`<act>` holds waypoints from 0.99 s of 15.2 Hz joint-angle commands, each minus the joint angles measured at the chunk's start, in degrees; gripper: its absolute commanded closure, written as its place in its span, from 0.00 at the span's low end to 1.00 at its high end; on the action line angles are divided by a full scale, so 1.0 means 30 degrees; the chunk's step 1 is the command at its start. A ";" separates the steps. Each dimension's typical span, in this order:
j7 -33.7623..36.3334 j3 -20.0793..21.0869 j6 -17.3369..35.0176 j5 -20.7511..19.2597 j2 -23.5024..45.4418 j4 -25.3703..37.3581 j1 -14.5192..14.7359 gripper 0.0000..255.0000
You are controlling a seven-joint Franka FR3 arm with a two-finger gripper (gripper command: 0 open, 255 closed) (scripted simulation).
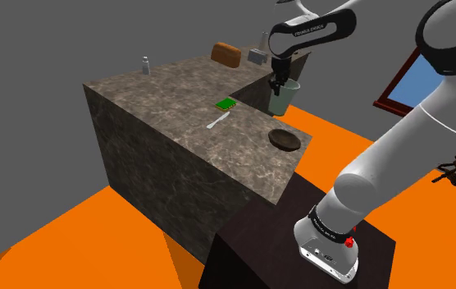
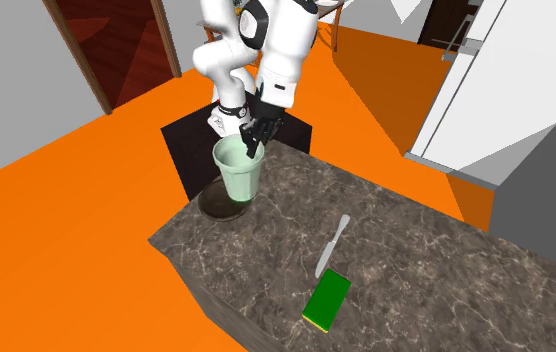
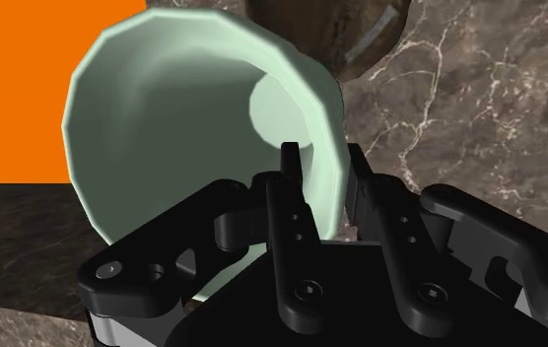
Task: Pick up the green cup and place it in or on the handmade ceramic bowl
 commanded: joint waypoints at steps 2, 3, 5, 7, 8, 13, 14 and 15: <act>-0.0417 -0.0286 -0.0127 -0.0525 -0.2266 -0.1948 -0.0353 1.00; -0.0582 -0.0391 -0.0194 -0.0697 -0.2956 -0.2505 -0.0491 1.00; -0.0951 -0.0607 -0.0382 -0.1047 -0.4339 -0.3557 -0.0788 1.00; -0.1240 -0.0760 -0.0554 -0.1292 -0.5302 -0.4240 -0.1018 1.00; -0.1156 -0.0790 -0.0301 -0.1342 -0.5231 -0.4433 -0.1033 1.00; -0.0723 -0.0948 0.0985 -0.1610 -0.4801 -0.5342 -0.1111 1.00; -0.0634 -0.0979 0.1245 -0.1668 -0.4699 -0.5512 -0.1128 1.00; -0.0545 -0.1010 0.1508 -0.1726 -0.4593 -0.5679 -0.1145 1.00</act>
